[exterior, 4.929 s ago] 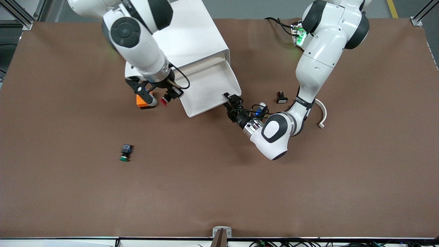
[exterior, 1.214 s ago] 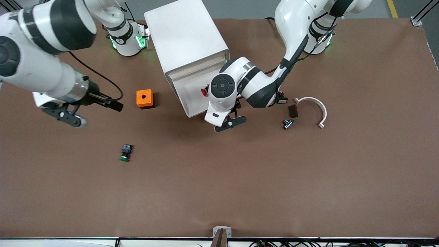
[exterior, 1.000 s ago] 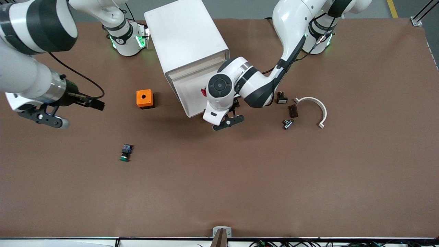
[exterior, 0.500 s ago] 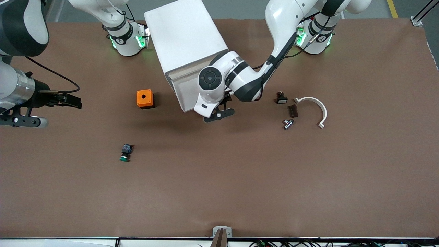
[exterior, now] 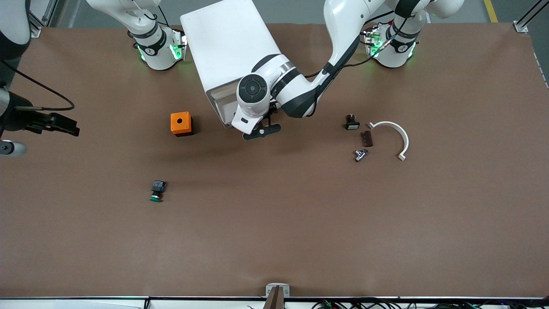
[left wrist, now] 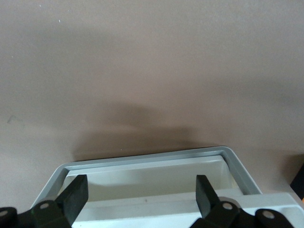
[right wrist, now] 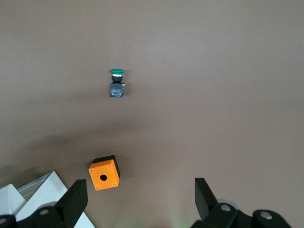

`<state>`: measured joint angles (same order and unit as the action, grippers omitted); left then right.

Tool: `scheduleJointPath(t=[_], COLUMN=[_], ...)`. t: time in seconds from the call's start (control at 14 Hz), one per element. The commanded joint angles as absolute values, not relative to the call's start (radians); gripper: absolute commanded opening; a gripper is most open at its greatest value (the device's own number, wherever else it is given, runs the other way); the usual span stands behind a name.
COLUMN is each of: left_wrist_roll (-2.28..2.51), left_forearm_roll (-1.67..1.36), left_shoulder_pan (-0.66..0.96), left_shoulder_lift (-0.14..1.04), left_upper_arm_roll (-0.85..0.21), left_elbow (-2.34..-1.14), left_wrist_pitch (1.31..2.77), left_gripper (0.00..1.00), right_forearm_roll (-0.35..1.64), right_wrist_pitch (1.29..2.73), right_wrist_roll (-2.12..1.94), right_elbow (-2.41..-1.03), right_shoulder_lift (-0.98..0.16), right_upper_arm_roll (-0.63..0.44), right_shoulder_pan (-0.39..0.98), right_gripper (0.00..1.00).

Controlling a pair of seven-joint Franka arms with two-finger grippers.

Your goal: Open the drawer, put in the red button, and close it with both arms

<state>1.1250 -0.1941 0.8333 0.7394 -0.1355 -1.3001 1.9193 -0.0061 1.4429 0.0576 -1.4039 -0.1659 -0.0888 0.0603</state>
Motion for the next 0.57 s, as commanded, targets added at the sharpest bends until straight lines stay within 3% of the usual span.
scheduleJointPath(t=[0.0,0.5], left_wrist_roll=[1.129,1.129], left_forearm_roll=[-0.242,-0.331], left_shoulder_pan=[0.845,0.867], left_shoulder_lift=[0.735,0.738], left_upper_arm_roll=[-0.136,-0.137], left_elbow=[-1.310,-1.315], left_wrist_pitch=[1.927,1.927], left_gripper=[1.00,1.00], right_forearm_roll=[-0.017,0.012], right_wrist_pitch=[1.419,1.240], right_wrist_roll=[0.043,0.049], right_elbow=[-1.367,-1.282], right_shoulder_lift=[-0.175,-0.150], right_upper_arm_roll=[-0.071,-0.071], right_shoulder_pan=[0.035,-0.006], right_gripper=[1.00,1.00])
